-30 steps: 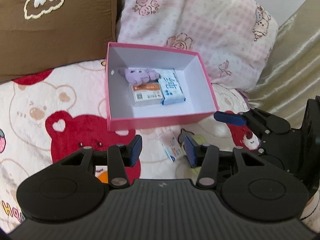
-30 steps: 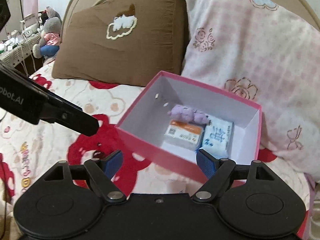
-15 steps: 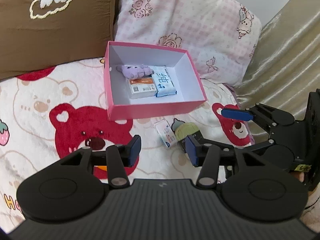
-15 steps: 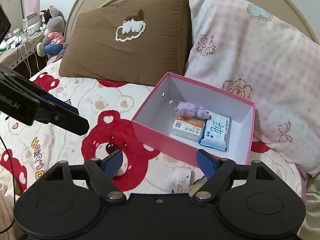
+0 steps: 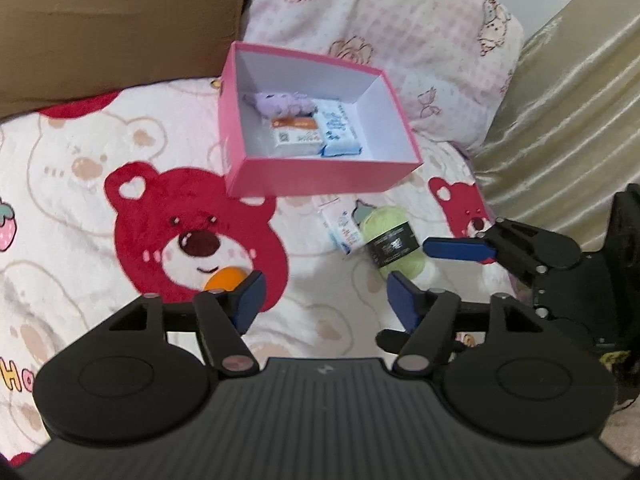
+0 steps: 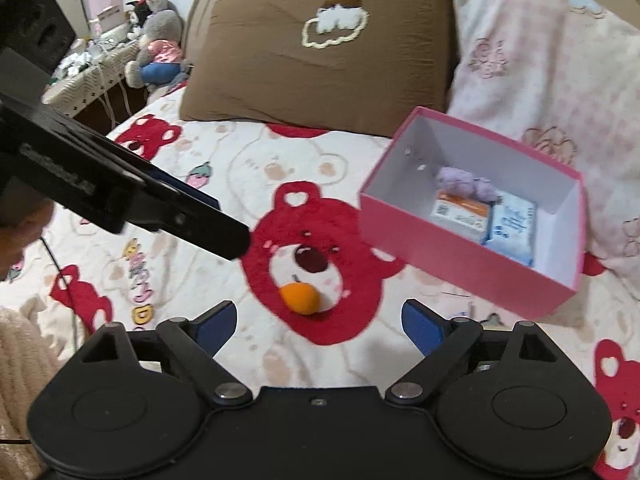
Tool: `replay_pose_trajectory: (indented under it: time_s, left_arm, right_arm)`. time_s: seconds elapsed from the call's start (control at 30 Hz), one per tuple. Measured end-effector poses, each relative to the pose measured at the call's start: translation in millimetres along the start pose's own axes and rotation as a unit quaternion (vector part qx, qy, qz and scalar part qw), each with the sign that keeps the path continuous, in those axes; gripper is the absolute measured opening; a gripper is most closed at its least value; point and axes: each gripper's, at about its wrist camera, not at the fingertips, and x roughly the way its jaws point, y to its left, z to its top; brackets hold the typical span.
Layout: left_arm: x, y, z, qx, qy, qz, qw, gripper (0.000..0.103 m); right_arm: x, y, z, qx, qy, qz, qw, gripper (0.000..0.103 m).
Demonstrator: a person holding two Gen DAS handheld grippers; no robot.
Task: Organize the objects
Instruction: 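Withdraw the left gripper from the box toward the orange sponge, then lower the open left gripper around the orange makeup sponge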
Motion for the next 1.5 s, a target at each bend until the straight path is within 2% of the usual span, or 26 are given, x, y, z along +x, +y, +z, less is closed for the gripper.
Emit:
replay_pose_trajectory:
  time_s: [0.17,0.27,0.37,0.57,0.67,0.9,1.1,1.37,1.5]
  left_arm:
    - [9.9,21.4,-10.5,-0.019,0.009,0.005,0.9998,0.075]
    - [15.5,32.8,-15.9,-0.028,0.014,-0.003,0.9995,0.082]
    - [18.0,36.8,-24.5,-0.01,0.012,-0.001,0.9999,0.088]
    - [25.9,48.2,-36.5,-0.014,0.018,0.009,0.9997,0.092]
    - [30.9,54.0,-37.4,-0.033,0.023,0.019,0.999,0.095]
    - [53.7,58.0,-46.9,-0.019,0.03,0.052,0.998,0.095]
    - [70.2,55.6,-53.6,-0.003,0.01,0.067,0.9977,0.094]
    - [91.7,59.4,-56.4,-0.017,-0.006,0.077,0.9969,0.094]
    - [105.2,54.0,-61.2,-0.01,-0.026,0.089,0.9956,0.094]
  right_arm:
    - [10.2,11.3,-3.4,-0.01,0.0,0.001,1.0,0.092]
    - [18.8,14.1,-5.5,-0.007,0.005,0.003,1.0,0.092]
    - [26.0,16.3,-8.1,-0.009,0.01,0.007,1.0,0.092]
    - [37.5,21.4,-15.5,-0.015,0.012,0.008,1.0,0.092]
    - [45.4,25.4,-21.8,-0.015,0.002,0.003,1.0,0.092]
    - [79.5,30.7,-35.3,-0.033,0.008,-0.024,0.999,0.092]
    - [98.4,20.5,-42.6,0.001,-0.01,-0.014,1.0,0.092]
    - [112.8,18.9,-57.5,-0.007,-0.031,-0.002,0.999,0.092]
    - [119.0,18.1,-62.0,-0.013,-0.049,0.001,0.999,0.092]
